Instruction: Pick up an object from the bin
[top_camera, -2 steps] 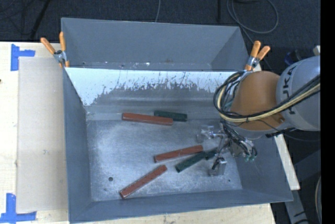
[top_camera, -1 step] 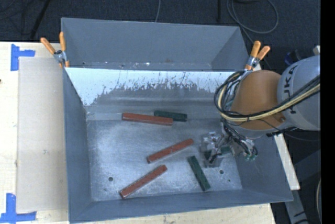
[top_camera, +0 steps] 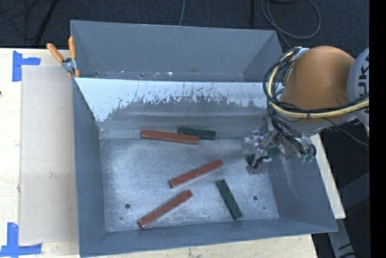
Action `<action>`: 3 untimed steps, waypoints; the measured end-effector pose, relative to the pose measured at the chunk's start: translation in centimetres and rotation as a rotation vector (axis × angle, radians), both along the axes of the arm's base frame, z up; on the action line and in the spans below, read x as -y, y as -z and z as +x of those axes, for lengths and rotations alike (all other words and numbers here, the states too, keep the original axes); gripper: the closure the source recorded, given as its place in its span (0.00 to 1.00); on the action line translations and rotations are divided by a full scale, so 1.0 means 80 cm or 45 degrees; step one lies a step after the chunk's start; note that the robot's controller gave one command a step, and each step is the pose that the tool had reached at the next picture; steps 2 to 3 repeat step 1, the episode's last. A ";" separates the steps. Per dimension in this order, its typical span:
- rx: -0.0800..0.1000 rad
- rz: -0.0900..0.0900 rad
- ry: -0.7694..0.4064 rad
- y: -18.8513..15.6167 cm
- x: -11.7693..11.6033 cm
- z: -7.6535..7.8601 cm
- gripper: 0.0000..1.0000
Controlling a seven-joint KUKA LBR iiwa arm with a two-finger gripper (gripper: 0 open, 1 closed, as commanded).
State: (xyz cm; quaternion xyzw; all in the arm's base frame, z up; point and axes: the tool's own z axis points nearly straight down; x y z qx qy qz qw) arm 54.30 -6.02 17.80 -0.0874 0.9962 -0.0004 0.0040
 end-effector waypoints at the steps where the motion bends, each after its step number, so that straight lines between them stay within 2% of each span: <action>1: 0.003 -0.001 0.025 -0.119 0.014 0.010 1.00; 3: 0.003 -0.001 0.025 -0.119 0.014 0.010 1.00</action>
Offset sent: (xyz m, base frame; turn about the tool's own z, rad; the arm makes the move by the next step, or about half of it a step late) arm 0.0058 -0.0115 0.0910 0.0157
